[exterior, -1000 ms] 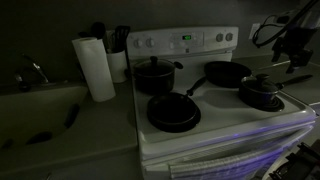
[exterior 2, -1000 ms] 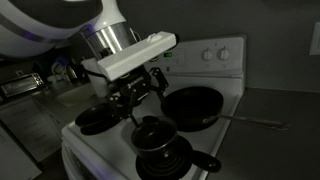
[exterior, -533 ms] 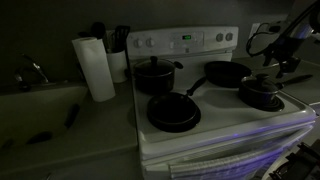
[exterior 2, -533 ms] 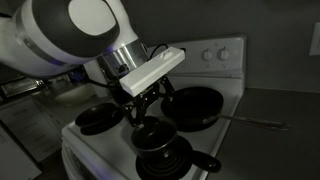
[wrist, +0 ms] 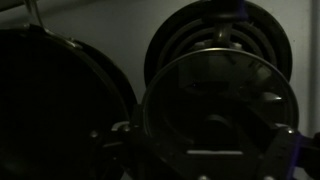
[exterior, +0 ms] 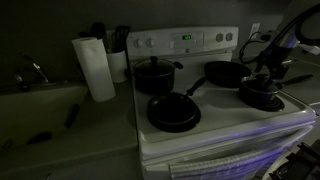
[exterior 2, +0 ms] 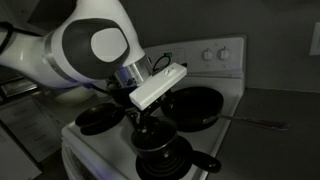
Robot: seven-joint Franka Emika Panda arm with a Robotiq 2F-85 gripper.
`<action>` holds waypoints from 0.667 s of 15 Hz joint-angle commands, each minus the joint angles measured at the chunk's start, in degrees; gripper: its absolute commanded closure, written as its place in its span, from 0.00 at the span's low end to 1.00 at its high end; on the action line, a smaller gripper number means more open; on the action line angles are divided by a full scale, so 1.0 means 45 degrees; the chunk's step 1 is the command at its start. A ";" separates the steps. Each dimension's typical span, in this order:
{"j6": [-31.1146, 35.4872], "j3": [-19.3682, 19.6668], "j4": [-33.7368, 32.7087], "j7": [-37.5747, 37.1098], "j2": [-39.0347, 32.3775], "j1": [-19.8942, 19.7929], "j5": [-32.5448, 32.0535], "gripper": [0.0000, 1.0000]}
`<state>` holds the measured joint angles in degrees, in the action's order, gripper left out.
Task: Remove the lid from the pot on the right front plate of the stove
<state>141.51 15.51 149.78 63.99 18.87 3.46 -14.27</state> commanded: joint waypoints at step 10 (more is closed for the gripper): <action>-0.0167 -0.0655 -0.0270 0.0920 -0.0218 -0.0244 0.1179 0.00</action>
<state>141.96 14.29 149.61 66.60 18.50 3.45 -10.11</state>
